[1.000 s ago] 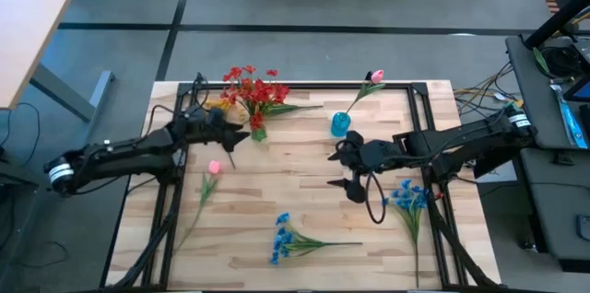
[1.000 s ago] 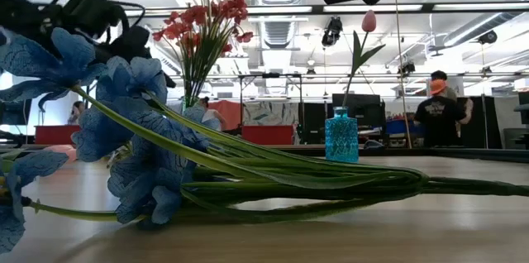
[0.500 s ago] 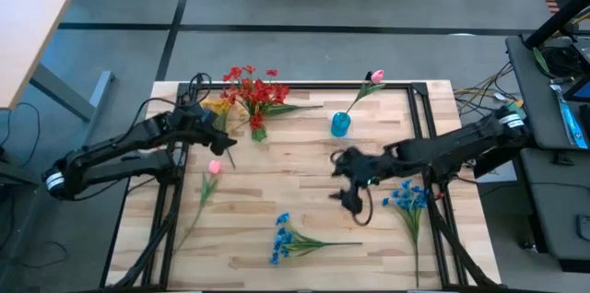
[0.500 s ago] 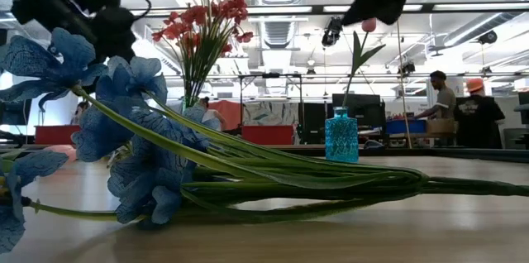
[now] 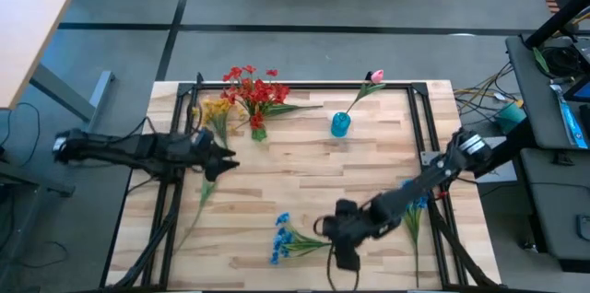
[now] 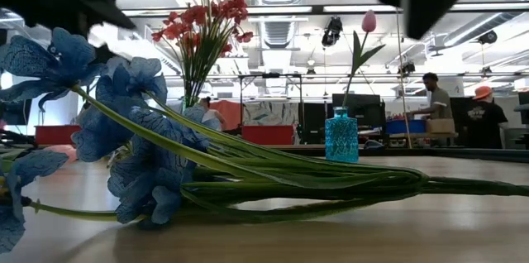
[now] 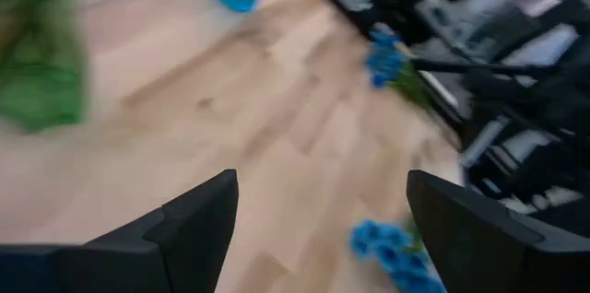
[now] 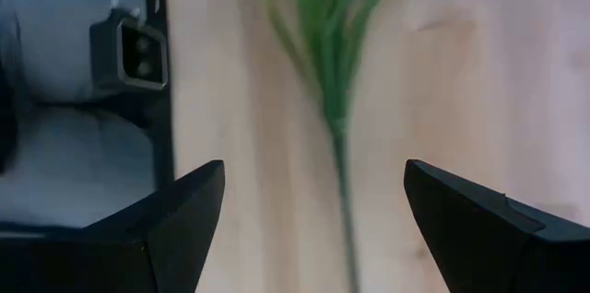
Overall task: Sort flowers into vase by color
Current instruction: Put the pink tulip into the blue vase
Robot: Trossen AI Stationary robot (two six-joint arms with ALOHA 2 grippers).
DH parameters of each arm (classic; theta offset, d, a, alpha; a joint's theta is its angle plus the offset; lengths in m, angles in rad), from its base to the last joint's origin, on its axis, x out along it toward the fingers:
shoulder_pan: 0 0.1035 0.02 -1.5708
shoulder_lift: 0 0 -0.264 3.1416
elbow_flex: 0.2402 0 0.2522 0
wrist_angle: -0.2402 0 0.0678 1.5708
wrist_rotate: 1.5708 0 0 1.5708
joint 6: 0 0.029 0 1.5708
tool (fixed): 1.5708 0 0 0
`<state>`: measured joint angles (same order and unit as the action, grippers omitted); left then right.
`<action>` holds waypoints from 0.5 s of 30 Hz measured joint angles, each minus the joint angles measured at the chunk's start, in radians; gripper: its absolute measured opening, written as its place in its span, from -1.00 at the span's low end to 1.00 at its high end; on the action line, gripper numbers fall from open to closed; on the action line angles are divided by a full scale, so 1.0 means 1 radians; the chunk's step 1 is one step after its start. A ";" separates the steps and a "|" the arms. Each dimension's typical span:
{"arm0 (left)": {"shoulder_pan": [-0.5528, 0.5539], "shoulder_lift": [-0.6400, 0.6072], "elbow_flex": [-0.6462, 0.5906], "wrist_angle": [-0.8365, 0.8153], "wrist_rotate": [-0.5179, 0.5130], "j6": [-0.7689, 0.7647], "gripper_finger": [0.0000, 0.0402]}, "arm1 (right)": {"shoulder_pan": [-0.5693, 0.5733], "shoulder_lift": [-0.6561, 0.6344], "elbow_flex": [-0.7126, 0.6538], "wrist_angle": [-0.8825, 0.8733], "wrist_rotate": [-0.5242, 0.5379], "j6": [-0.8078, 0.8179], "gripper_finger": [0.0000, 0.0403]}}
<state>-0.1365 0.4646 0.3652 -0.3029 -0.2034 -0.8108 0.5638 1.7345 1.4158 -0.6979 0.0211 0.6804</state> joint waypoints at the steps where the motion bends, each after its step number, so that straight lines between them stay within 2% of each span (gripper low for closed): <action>1: -0.059 0.004 -0.008 0.036 -0.036 -0.006 0.48 | 0.015 0.020 0.026 -0.029 0.001 0.021 0.62; 4: -0.227 0.027 -0.027 0.147 -0.152 -0.021 0.48 | 0.056 0.067 0.096 -0.143 0.005 0.132 0.62; 9: -0.456 0.096 -0.026 0.177 -0.345 -0.089 0.48 | 0.124 0.081 0.134 -0.289 -0.003 0.382 0.62; 12: -0.555 0.150 -0.025 0.178 -0.400 -0.163 0.48 | 0.157 0.060 0.133 -0.327 -0.006 0.481 0.62; 15: -0.624 0.213 -0.025 0.174 -0.408 -0.257 0.48 | 0.171 0.040 0.133 -0.358 0.013 0.530 0.62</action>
<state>-0.7609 0.6775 0.3405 -0.1286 -0.6117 -1.0678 0.7350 1.7743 1.5490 -1.0560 0.0339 1.2109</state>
